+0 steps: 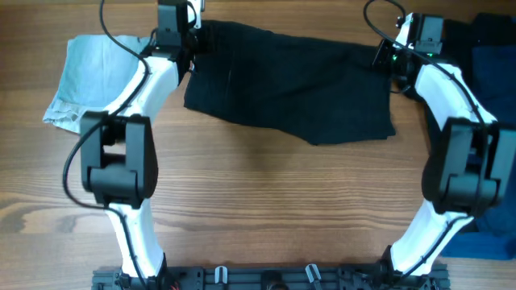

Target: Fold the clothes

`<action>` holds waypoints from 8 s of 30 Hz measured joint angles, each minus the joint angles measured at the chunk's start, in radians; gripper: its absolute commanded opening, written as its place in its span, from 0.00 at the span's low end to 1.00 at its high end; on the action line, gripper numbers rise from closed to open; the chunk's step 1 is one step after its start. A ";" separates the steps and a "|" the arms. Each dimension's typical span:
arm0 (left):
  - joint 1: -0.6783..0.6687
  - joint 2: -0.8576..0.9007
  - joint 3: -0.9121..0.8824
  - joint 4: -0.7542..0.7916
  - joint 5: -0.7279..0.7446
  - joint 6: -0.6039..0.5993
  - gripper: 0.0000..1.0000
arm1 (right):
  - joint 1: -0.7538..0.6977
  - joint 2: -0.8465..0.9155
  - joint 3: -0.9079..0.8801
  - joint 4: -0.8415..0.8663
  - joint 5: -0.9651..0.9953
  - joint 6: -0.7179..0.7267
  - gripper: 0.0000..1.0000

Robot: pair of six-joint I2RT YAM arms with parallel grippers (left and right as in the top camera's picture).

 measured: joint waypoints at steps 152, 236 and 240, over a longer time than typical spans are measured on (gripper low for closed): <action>0.039 -0.293 -0.365 -0.747 0.013 -0.226 0.66 | -0.057 -0.376 -0.407 -0.569 0.098 0.071 0.93; 0.039 -0.367 -0.338 -0.873 -0.086 -0.321 0.84 | -0.061 -0.376 -0.602 -0.625 0.090 0.161 0.37; 0.039 -0.367 -0.338 -0.872 -0.086 -0.321 0.84 | -0.061 -0.376 -0.622 -0.564 0.053 0.169 0.19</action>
